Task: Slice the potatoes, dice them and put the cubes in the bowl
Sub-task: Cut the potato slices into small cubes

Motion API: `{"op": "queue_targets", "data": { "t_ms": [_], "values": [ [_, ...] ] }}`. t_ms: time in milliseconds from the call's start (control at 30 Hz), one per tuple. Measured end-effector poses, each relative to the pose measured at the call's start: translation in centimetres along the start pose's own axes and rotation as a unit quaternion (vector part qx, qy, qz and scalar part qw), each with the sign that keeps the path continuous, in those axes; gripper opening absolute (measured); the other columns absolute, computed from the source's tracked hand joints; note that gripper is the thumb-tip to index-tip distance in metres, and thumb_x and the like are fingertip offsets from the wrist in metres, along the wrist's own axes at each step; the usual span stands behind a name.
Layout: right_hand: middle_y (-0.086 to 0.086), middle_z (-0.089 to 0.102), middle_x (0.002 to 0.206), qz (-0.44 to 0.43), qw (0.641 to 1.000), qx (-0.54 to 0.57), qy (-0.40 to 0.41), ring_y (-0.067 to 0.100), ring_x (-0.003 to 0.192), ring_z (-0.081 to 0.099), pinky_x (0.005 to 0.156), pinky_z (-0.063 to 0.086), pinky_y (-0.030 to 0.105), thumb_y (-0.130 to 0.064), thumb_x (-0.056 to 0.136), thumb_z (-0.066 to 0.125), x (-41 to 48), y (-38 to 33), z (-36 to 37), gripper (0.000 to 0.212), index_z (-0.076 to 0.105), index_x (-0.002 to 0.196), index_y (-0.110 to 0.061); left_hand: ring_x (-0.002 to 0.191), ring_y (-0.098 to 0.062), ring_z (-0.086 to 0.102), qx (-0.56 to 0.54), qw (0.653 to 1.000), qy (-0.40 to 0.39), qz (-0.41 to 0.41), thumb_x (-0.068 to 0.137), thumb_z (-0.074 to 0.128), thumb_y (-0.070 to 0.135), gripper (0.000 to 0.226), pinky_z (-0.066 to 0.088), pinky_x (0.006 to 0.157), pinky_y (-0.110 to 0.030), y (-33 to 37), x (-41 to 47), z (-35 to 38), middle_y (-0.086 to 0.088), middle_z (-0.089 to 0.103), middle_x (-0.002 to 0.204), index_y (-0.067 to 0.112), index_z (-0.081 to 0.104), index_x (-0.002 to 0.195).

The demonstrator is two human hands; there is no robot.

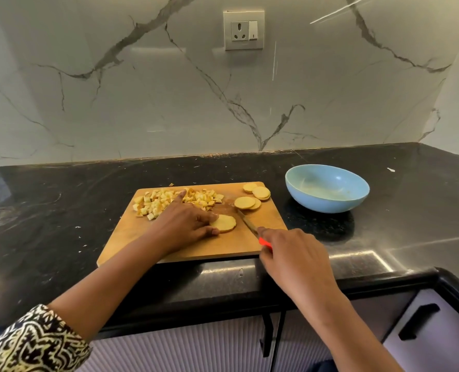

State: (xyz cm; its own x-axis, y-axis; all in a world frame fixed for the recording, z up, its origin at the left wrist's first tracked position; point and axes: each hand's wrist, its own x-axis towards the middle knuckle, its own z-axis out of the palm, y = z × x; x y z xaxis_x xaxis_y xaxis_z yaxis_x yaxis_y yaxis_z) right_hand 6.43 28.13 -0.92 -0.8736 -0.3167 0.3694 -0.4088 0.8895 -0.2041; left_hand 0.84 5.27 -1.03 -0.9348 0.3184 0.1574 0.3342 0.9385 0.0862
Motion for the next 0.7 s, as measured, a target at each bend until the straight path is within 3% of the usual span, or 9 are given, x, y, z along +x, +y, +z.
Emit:
{"op": "queue_targets", "data": {
  "t_ms": [500,700],
  "values": [
    [-0.004,0.066,0.102,0.003,1.0,-0.001,0.002,0.017,0.09,0.061,0.065,0.042,0.025,-0.031,0.1,0.04,-0.2,-0.3,0.6,0.042,0.042,0.141,-0.036,0.117,-0.004,0.053,-0.011,0.999,0.038,-0.015,0.09,0.049,0.054,0.048,-0.01,0.109,-0.023,0.7,-0.2,0.4,0.004,0.066,0.118,0.027,0.054,0.13],
    [-0.006,0.066,0.1,-0.001,1.0,0.008,0.003,0.015,0.087,0.06,0.064,0.04,0.024,-0.032,0.1,0.04,-0.2,-0.5,0.7,0.041,0.042,0.141,-0.036,0.123,-0.005,0.048,-0.01,0.998,0.069,-0.007,0.089,0.053,0.052,0.047,-0.005,0.11,-0.024,1.1,0.0,0.9,0.007,0.06,0.129,0.026,0.056,0.129]
  ]
}}
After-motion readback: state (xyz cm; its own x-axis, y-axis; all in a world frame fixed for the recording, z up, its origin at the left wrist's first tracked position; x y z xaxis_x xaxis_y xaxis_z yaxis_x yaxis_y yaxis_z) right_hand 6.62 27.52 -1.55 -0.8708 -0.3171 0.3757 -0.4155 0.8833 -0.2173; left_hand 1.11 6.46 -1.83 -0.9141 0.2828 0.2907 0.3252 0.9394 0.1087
